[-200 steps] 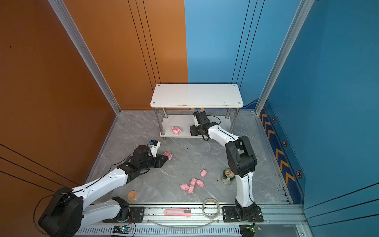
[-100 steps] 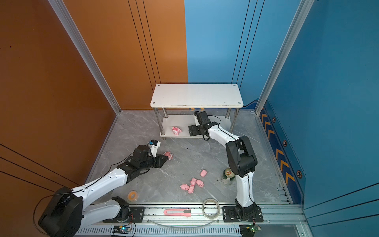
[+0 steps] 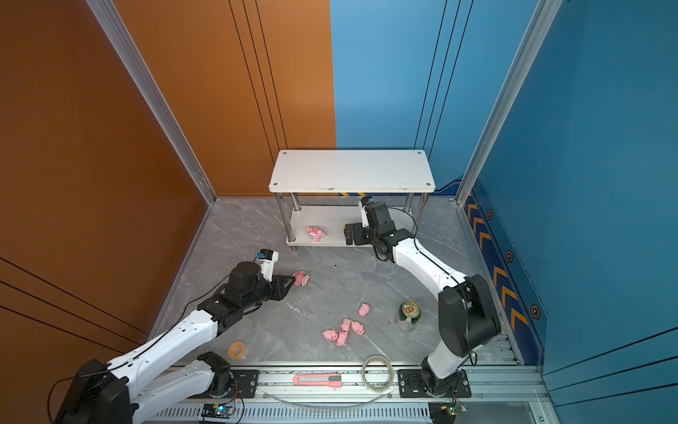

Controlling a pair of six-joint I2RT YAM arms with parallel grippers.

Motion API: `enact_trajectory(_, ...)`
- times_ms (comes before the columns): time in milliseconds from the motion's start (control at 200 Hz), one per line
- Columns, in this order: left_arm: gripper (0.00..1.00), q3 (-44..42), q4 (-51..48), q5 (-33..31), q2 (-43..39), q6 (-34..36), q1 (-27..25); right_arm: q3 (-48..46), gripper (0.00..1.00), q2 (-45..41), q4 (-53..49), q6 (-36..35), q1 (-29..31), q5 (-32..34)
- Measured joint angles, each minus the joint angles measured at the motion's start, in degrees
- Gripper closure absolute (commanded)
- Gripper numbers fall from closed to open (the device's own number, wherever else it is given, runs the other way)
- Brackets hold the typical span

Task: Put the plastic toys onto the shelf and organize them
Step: 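Open the right gripper to release the pig on the lower tier, then move both grippers down to the pink hooded toy on the table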

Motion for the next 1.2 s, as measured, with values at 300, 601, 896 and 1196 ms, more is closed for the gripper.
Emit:
enact_trajectory(300,0.72,-3.02,-1.64,-2.97,-0.59,-1.53,1.77,-12.09,0.87,-11.45,-1.81,4.07,16.85,6.23)
enact_trajectory(601,0.73,-4.15,-0.7,-3.74,0.33,-2.25,5.25,-0.04,1.0,10.95,0.0,6.6,24.63,2.95)
enact_trajectory(896,0.73,-4.15,2.99,-2.45,5.92,-2.38,7.34,9.6,1.0,23.32,1.29,7.48,25.38,-1.01)
enact_trajectory(1196,0.68,-1.81,8.72,0.48,15.52,-2.84,7.93,8.57,1.0,23.34,2.84,8.96,23.87,-2.43)
